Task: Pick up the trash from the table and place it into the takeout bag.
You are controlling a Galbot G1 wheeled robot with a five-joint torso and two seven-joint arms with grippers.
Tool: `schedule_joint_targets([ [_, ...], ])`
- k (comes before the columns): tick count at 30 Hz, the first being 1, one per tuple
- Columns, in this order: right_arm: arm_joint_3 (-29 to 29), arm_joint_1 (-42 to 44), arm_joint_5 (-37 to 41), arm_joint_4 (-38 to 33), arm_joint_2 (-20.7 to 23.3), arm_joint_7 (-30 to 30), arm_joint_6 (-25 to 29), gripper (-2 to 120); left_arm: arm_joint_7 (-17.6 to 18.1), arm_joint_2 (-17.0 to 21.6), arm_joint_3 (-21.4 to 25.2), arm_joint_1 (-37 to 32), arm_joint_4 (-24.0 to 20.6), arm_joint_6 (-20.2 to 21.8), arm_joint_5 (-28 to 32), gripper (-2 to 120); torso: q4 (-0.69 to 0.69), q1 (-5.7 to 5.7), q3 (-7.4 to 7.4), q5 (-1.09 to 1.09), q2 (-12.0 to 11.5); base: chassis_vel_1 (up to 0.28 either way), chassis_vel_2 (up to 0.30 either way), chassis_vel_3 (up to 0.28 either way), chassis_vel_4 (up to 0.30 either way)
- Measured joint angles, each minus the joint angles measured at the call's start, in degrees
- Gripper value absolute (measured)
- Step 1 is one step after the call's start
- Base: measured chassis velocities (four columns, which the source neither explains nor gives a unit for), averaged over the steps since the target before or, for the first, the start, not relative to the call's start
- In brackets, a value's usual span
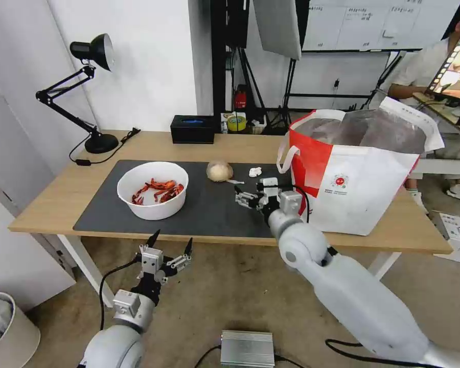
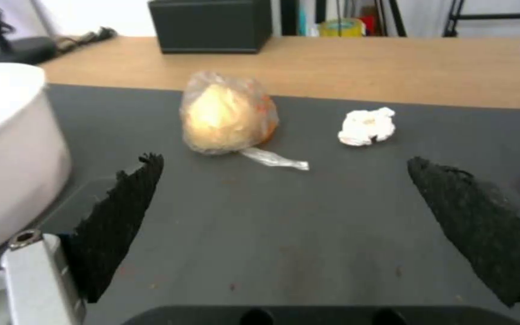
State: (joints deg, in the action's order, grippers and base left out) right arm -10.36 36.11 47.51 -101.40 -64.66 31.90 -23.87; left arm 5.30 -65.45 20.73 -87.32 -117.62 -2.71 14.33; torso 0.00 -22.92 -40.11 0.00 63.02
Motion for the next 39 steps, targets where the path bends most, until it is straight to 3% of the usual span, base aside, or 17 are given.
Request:
schedule_joint_targets([
  [13,-0.4,-4.3,6.2,5.7,-4.0,8.8,-2.6,100,0.0,-1.3,-0.2,0.1,1.8,-0.2,-0.7,100,0.00,0.00,0.00,0.00,0.0,0.000,0.000,0.000,0.000],
  [39,0.0,-14.8,12.2,16.1,-7.5,14.1,-5.7,100,0.0,-1.6,-0.1,-0.2,1.4,-0.4,-0.9,100,0.00,0.01,0.00,0.00,0.0,0.000,0.000,0.000,0.000],
])
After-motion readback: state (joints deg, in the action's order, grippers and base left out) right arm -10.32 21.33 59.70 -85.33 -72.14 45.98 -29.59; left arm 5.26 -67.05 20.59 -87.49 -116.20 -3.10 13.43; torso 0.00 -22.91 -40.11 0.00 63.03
